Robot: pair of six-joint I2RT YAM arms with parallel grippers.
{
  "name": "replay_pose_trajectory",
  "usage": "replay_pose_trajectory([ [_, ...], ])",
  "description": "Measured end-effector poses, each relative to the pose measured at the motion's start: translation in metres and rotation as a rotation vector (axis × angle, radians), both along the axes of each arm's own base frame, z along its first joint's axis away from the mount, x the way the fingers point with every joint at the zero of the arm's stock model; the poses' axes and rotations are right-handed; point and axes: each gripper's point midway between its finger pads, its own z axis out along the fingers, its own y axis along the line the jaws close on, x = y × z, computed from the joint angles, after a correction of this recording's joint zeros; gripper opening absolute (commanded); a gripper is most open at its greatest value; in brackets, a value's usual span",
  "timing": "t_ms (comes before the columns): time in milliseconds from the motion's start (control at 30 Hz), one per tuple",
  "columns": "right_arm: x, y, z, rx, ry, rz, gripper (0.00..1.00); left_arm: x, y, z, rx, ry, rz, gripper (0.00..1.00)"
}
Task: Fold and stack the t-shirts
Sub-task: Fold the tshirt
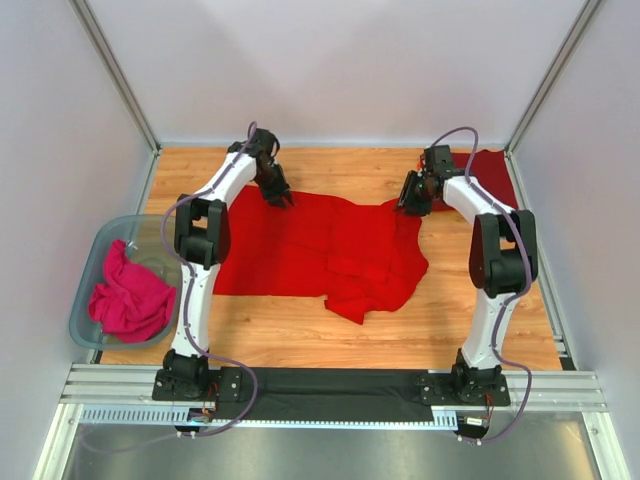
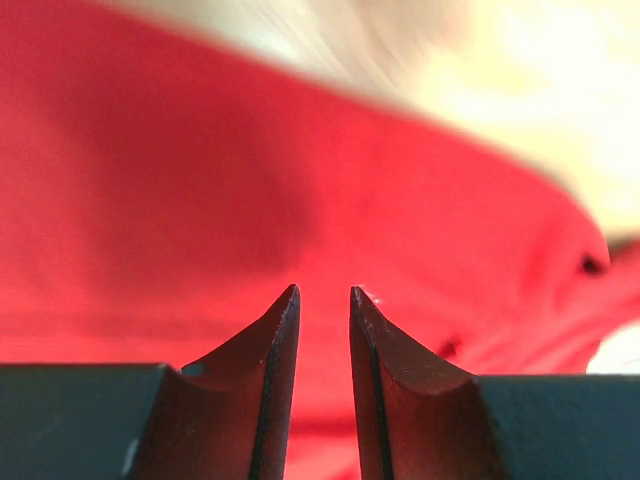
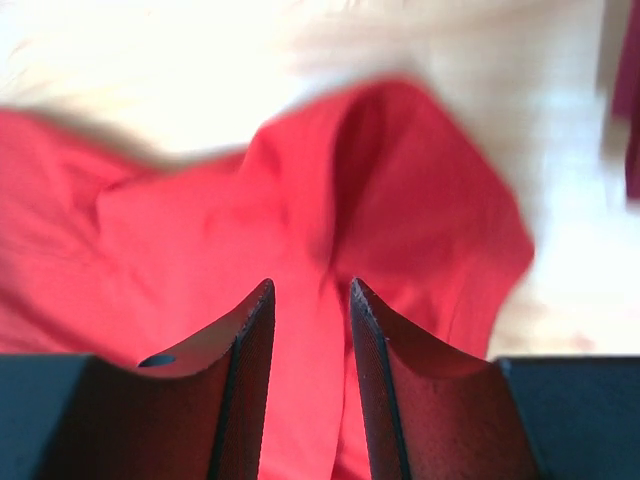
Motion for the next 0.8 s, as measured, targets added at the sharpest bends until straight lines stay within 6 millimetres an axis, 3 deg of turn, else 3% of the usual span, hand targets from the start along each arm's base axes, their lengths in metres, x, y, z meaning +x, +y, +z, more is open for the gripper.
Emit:
replay_pose_trajectory([
  [133,0.022,-0.001,-0.020,-0.006,0.015,0.002,0.38,0.022,0.019,-0.024,-0.058,0.008,0.058,0.34],
  [267,0.042,0.000,-0.030,-0.006,0.007,0.002,0.36,0.043,0.016,-0.021,-0.128,-0.035,0.079,0.34],
  [433,0.057,0.000,-0.040,-0.009,-0.005,-0.003,0.30,0.052,0.013,-0.021,-0.183,-0.046,0.105,0.34],
  [600,0.070,-0.007,-0.047,-0.017,-0.035,-0.027,0.05,0.057,0.017,-0.021,-0.190,-0.046,0.138,0.33],
  [800,0.092,-0.017,-0.045,0.002,-0.106,-0.082,0.00,0.061,0.025,-0.023,-0.183,-0.038,0.196,0.34],
])
